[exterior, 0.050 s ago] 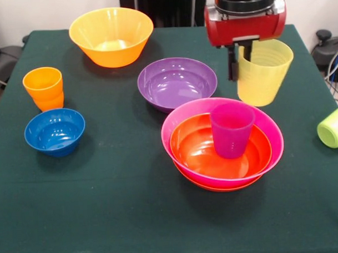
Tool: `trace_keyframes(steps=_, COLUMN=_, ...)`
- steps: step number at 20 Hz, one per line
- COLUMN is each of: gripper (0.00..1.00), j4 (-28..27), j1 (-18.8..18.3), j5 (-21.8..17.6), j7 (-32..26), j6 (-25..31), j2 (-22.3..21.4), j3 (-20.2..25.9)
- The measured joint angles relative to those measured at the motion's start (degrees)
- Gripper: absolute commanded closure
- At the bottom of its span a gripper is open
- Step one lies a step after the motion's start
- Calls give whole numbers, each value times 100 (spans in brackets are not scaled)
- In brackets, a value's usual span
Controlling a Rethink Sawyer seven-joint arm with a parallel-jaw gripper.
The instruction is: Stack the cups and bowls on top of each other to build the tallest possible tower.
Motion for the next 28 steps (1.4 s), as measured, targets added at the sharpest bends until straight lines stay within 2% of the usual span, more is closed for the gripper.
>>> trace_keyframes(steps=11, gripper=100, j4=45, j1=-179, j5=-2, j7=0, j6=5, j2=-224, j3=-3)
trace_keyframes(steps=28, gripper=100, j4=4, j1=-237, j5=-45, j7=0, j6=7, j2=-127, j3=1)
